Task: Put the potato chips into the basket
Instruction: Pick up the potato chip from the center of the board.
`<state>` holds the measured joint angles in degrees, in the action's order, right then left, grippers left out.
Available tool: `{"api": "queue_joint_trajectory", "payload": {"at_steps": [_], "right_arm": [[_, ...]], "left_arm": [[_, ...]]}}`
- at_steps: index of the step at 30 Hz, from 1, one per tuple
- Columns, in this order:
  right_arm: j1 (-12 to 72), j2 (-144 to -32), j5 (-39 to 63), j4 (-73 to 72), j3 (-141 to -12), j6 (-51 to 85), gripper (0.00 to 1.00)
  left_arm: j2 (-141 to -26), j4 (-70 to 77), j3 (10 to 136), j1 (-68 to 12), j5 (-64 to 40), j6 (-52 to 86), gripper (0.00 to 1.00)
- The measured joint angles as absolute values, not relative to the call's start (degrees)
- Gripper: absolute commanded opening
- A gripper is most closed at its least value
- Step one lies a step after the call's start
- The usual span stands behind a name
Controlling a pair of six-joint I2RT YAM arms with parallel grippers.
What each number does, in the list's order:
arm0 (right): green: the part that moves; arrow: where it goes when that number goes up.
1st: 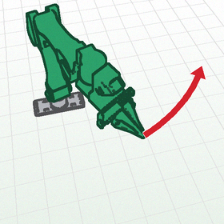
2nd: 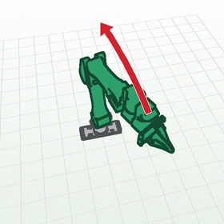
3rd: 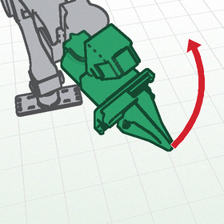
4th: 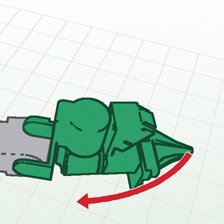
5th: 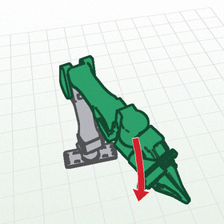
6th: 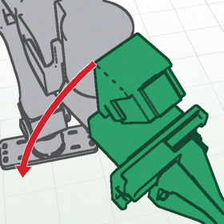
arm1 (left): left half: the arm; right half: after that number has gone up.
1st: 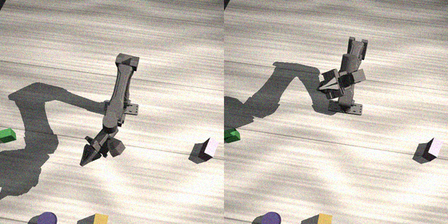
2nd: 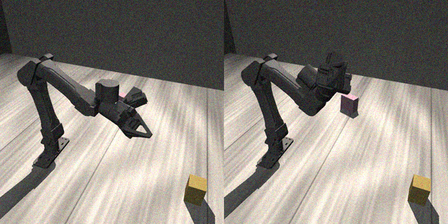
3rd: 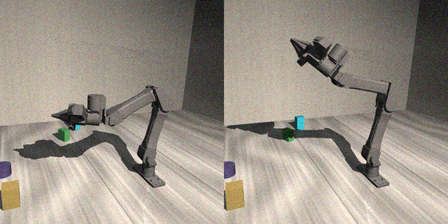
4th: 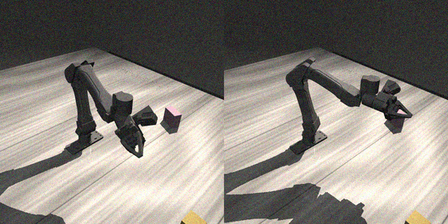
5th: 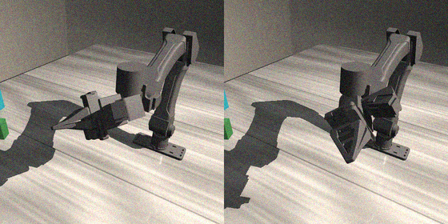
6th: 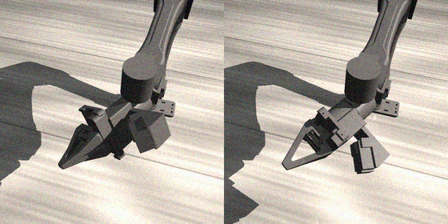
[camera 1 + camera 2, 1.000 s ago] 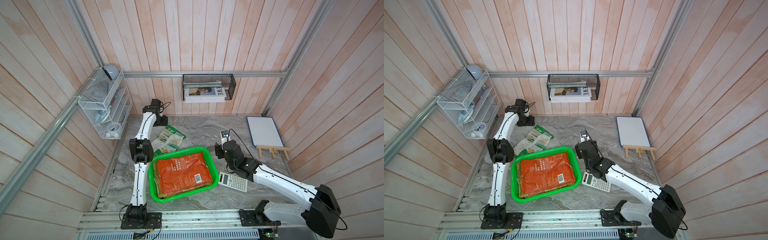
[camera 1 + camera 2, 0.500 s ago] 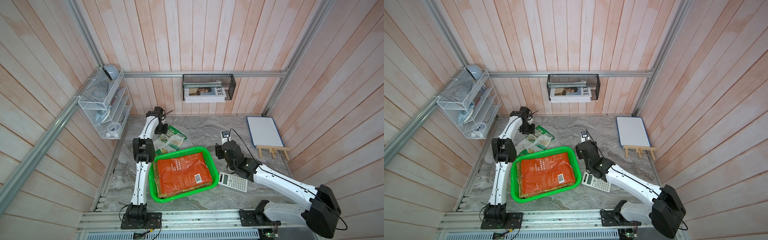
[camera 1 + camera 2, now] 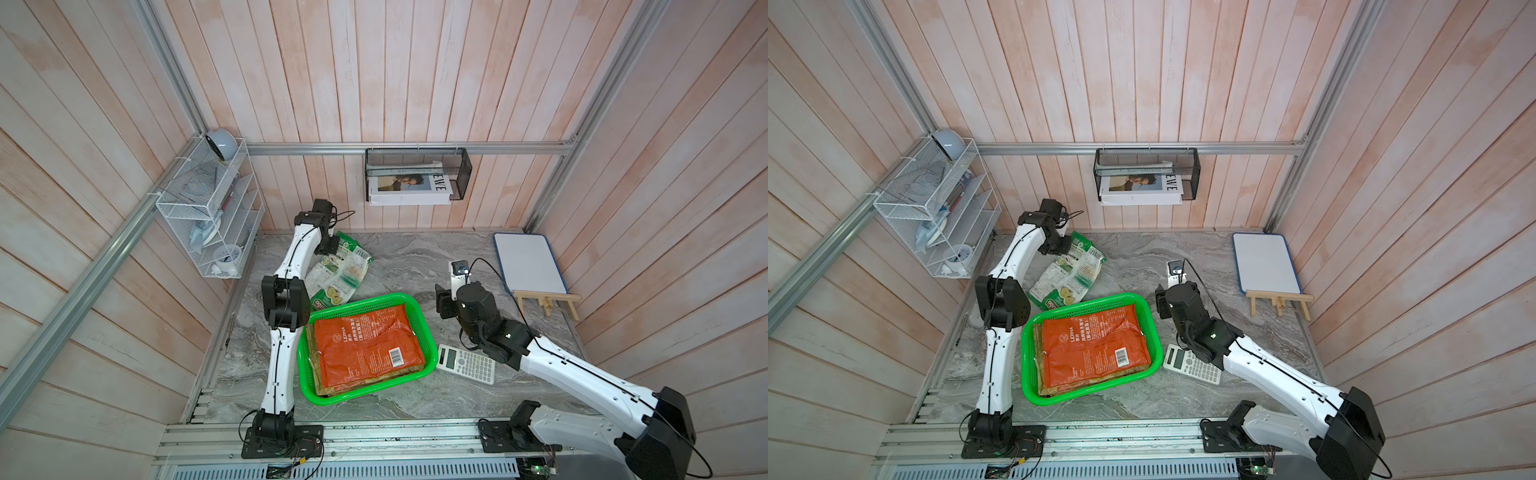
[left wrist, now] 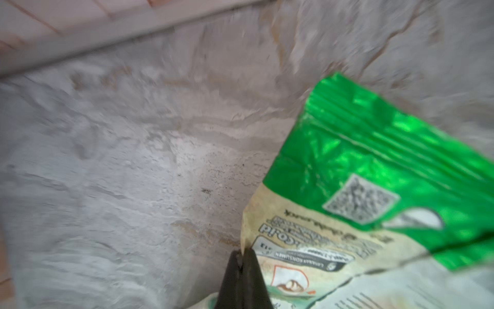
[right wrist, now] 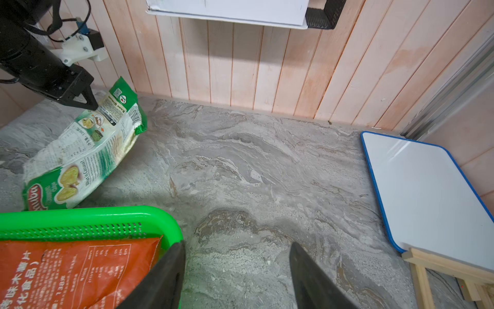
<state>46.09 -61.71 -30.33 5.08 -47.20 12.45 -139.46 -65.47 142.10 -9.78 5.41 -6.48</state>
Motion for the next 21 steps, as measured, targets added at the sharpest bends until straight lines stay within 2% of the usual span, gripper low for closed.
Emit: {"api": "queue_joint_trajectory", "payload": {"at_steps": [5, 9, 14, 21], "right_arm": [[48.23, -55.88, -30.33, 6.26, -47.20, 12.43, 0.61], [49.87, -52.56, -30.37, 7.31, -47.20, 12.38, 0.60], [51.66, -50.81, -31.07, 8.08, -47.20, 11.99, 0.60], [53.91, -50.06, -32.38, 8.32, -47.20, 11.92, 0.60]], "left_arm": [[-124.60, -61.06, 133.47, -15.59, 11.60, -9.08, 0.00], [-115.22, -57.23, 125.47, -16.67, 14.68, -9.93, 0.00], [-106.04, -53.84, 115.20, -18.11, 17.43, -10.09, 0.00], [-93.95, -53.65, 108.03, -25.17, 23.14, -11.11, 0.00]]}}
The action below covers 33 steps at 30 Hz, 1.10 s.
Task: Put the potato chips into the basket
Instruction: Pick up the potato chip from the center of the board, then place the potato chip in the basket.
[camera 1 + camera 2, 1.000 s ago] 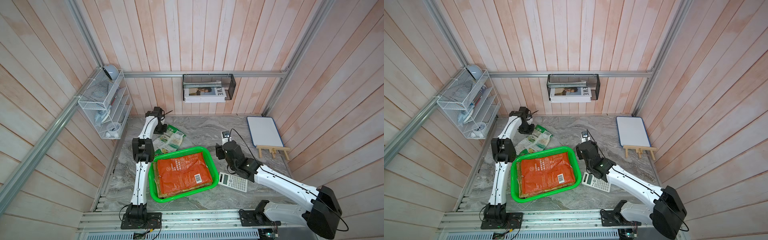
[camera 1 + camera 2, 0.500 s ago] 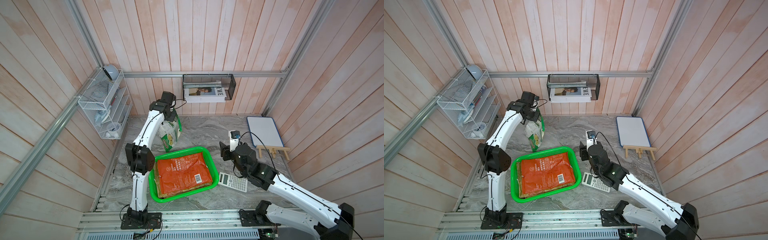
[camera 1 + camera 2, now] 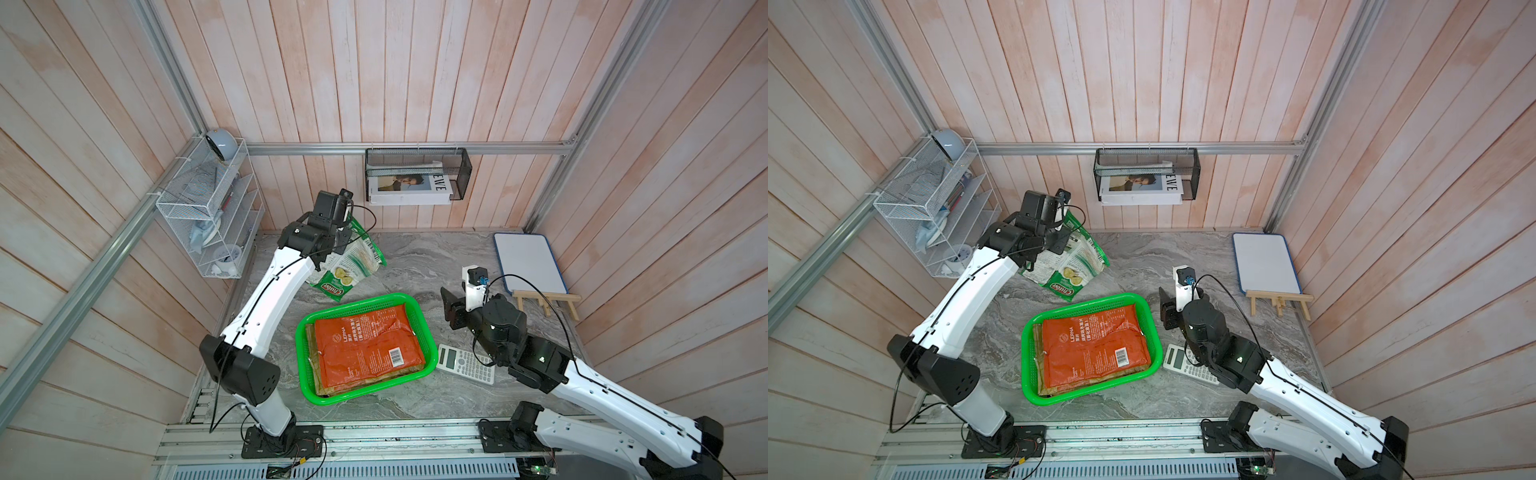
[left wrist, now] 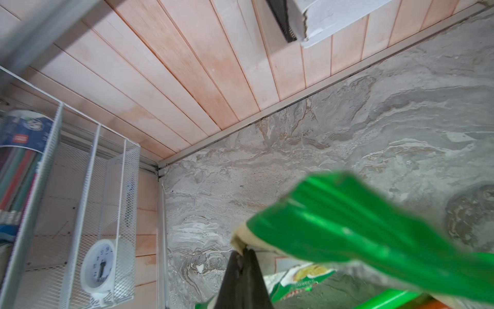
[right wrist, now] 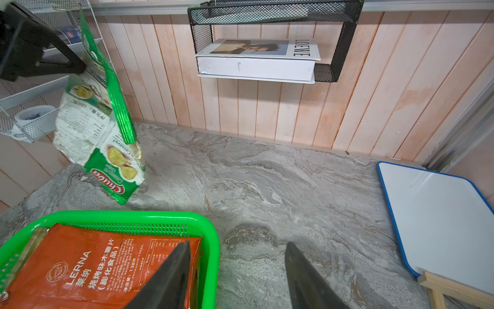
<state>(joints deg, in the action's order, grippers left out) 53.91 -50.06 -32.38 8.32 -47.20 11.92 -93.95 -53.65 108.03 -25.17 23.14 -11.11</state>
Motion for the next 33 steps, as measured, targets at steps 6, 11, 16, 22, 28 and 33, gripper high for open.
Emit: {"api": "queue_joint_trajectory", "payload": {"at_steps": [6, 11, 16, 22, 28, 33], "right_arm": [[56.23, -49.25, -33.15, 8.38, -47.18, 11.94, 0.59], [58.08, -47.99, -33.63, 9.04, -47.18, 11.92, 0.59], [59.35, -46.65, -34.33, 9.54, -47.18, 11.97, 0.58], [60.10, -46.06, -34.65, 10.48, -46.46, 12.80, 0.58], [61.01, -46.06, -34.68, 10.83, -45.89, 14.22, 0.58], [61.28, -45.67, -34.94, 11.62, -45.87, 14.96, 0.58]], "left_arm": [[-82.15, -54.52, 103.50, -31.59, 29.52, -11.44, 0.00], [-72.75, -56.51, 97.41, -39.72, 32.73, -11.60, 0.00], [-67.02, -61.60, 92.92, -47.62, 33.80, -10.87, 0.00], [-63.22, -68.95, 88.40, -50.72, 33.04, -10.02, 0.00], [-61.78, -70.74, 82.67, -50.94, 28.36, -11.84, 0.00], [-61.69, -66.72, 77.01, -50.96, 25.58, -16.78, 0.00]]}}
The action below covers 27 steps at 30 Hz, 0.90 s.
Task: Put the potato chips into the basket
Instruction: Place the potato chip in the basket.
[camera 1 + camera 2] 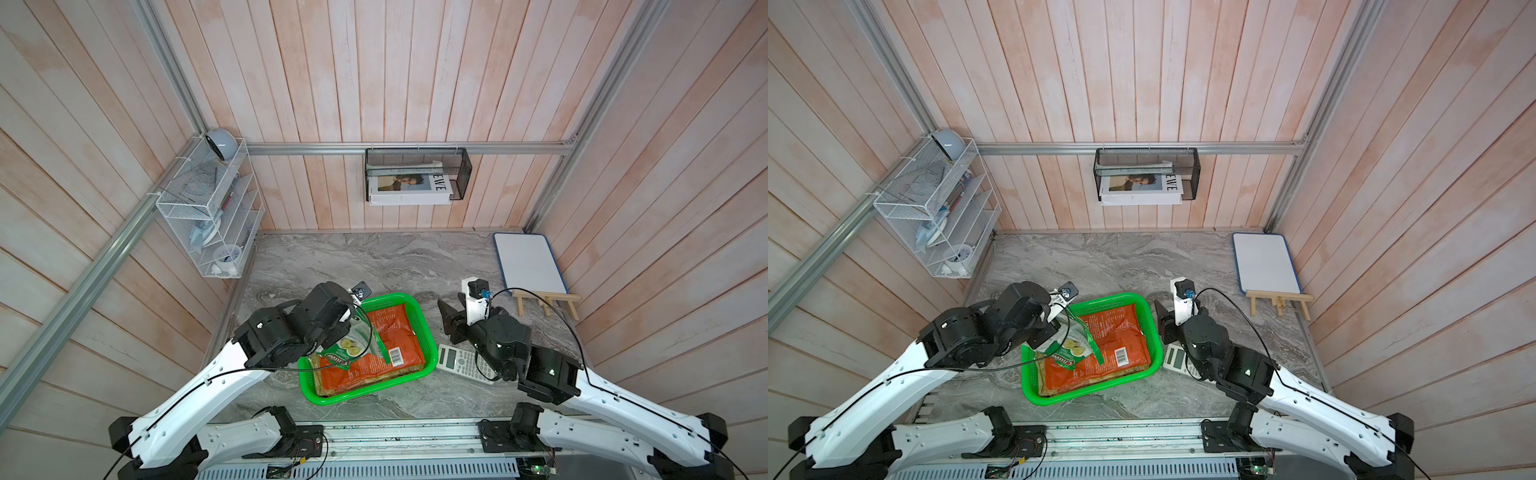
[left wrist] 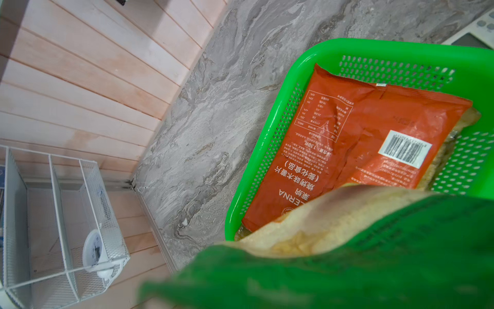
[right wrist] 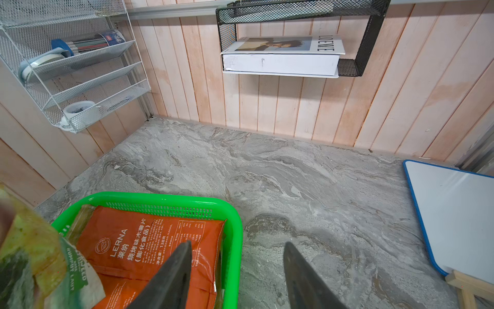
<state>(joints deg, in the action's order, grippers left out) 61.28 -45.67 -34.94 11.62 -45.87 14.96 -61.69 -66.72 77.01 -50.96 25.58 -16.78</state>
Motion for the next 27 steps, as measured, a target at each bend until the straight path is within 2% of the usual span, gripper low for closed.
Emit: {"api": "queue_joint_trajectory", "payload": {"at_steps": [9, 12, 15, 16, 18, 20, 24, 27], "right_arm": [[61.36, -43.79, -36.23, 12.60, -45.78, 14.98, 0.58], [61.36, -43.46, -36.56, 13.30, -45.78, 14.98, 0.58], [61.36, -43.05, -36.84, 13.85, -45.76, 14.98, 0.59], [61.36, -42.94, -36.99, 13.91, -45.76, 14.98, 0.59], [61.36, -42.63, -37.23, 14.02, -45.76, 14.96, 0.59], [61.36, -42.46, -37.45, 14.13, -45.76, 14.96, 0.59], [61.36, -42.41, -37.47, 14.33, -45.76, 14.96, 0.59], [61.36, -42.46, -37.45, 14.55, -45.76, 14.98, 0.59]], "left_arm": [[-69.01, -53.91, 73.17, -50.76, 20.60, -25.80, 0.00], [-74.48, -51.57, 73.78, -50.30, 18.68, -26.68, 0.05], [-81.19, -51.53, 76.34, -49.74, 17.04, -26.37, 0.19], [-83.24, -51.72, 77.43, -49.60, 16.58, -26.06, 0.26], [-87.18, -52.23, 80.01, -49.34, 15.92, -25.08, 0.51], [-88.77, -52.12, 81.34, -48.82, 15.64, -23.05, 0.64], [-86.59, -51.27, 81.14, -44.62, 15.22, -16.56, 0.67], [-81.49, -50.89, 78.48, -38.06, 14.72, -7.84, 0.67]]}}
